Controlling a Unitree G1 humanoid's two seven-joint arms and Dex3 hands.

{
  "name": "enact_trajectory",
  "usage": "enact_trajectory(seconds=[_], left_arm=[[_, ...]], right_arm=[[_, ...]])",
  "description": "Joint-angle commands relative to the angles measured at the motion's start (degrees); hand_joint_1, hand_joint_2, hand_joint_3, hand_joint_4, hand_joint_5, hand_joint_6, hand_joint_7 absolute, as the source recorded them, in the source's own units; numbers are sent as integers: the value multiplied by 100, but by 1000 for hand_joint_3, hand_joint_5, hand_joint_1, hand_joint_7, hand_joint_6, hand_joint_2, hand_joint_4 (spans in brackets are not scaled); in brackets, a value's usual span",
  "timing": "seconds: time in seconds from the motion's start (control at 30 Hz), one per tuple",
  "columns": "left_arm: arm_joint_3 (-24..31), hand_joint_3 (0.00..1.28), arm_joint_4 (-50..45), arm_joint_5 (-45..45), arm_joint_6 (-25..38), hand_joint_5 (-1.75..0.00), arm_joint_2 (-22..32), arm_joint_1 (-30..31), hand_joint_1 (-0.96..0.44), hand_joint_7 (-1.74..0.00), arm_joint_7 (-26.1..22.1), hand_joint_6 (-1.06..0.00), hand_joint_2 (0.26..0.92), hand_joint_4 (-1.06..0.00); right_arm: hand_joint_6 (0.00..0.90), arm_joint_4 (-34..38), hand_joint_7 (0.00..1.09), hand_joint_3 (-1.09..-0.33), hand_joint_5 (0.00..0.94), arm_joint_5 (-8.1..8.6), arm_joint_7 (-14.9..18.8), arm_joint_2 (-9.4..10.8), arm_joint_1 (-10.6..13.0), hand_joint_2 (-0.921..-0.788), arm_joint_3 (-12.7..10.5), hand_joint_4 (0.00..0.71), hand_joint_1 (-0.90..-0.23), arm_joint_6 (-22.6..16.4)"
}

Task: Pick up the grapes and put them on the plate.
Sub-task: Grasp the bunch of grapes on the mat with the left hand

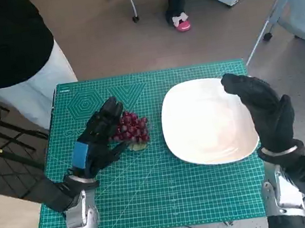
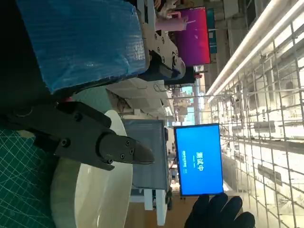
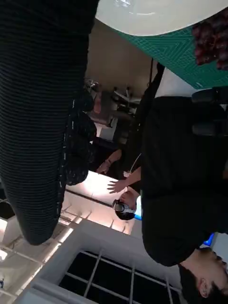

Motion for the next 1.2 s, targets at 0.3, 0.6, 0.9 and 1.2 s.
enact_trajectory(seconds=[0.3, 0.6, 0.9, 1.2], left_arm=[[-20, 133, -86, 25, -32, -3, 28, 56, -263, -2, -5, -443, 921, -321], [-29, 133, -92, 30, -25, -2, 31, 62, -266, -2, 3, -444, 921, -322], [-32, 134, -309, 35, 77, -1, 96, 91, -259, -1, 29, -443, 921, -321], [-273, 35, -958, 1637, 48, 1, 781, 187, -399, 1, 860, -234, 904, -128]], right_arm=[[32, 6, 391, -865, 0, -9, -7, -13, 150, -921, -5, 386, -648, 40], [29, 13, 397, -866, 0, -18, -9, -25, 162, -921, -14, 385, -647, 11], [28, 43, 401, -864, 1, -20, -3, -39, 161, -921, -24, 386, -648, -17], [27, 57, 403, -863, 1, -7, 7, -69, 151, -921, -37, 386, -648, -20]])
